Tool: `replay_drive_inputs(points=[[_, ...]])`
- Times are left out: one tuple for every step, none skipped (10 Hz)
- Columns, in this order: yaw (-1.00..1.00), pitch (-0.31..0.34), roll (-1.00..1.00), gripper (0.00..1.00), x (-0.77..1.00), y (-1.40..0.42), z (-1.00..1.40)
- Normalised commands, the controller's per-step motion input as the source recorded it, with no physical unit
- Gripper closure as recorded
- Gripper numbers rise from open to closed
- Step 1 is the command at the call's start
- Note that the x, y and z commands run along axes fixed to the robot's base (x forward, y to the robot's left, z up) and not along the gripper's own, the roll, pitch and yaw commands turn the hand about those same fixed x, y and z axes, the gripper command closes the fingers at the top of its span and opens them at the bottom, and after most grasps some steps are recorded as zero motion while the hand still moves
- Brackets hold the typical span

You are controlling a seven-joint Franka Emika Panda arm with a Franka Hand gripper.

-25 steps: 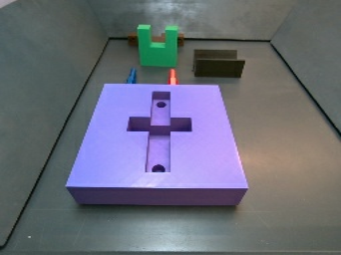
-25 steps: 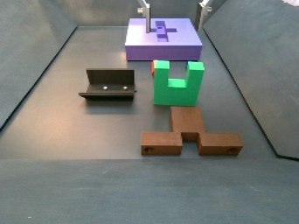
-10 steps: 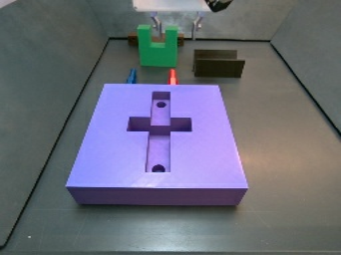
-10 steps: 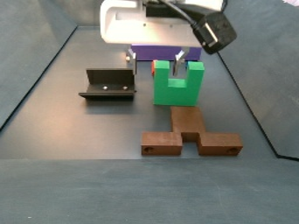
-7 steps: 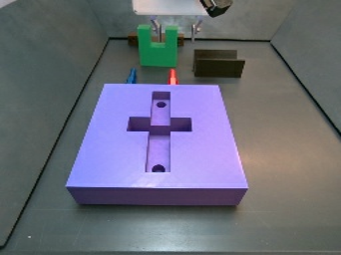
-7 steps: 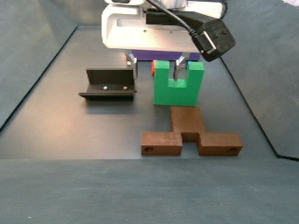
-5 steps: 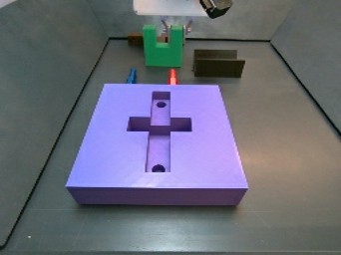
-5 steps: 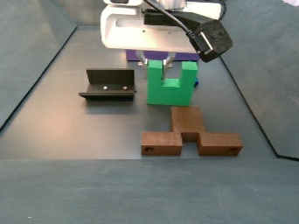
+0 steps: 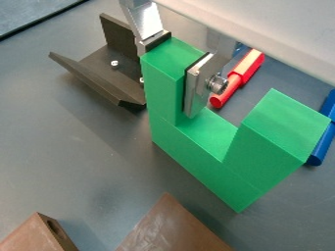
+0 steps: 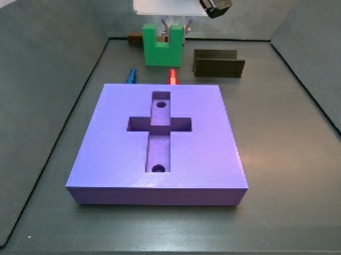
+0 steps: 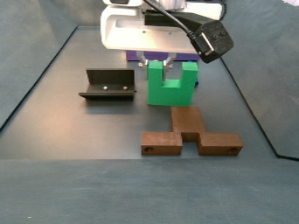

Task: Pick up the green object. Move up. Move to above the board. Insert the green object.
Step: Pick up the green object.

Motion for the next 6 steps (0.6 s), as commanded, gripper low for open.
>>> replay_drive_inputs(points=[[0.00,0.000,0.00,1.00,0.00,0.00,0.00],[0.00,0.000,0.00,1.00,0.00,0.00,0.00],[0.00,0.000,0.00,1.00,0.00,0.00,0.00],[0.00,0.000,0.00,1.00,0.00,0.00,0.00],[0.00,0.000,0.00,1.00,0.00,0.00,0.00],[0.00,0.000,0.00,1.00,0.00,0.00,0.00]])
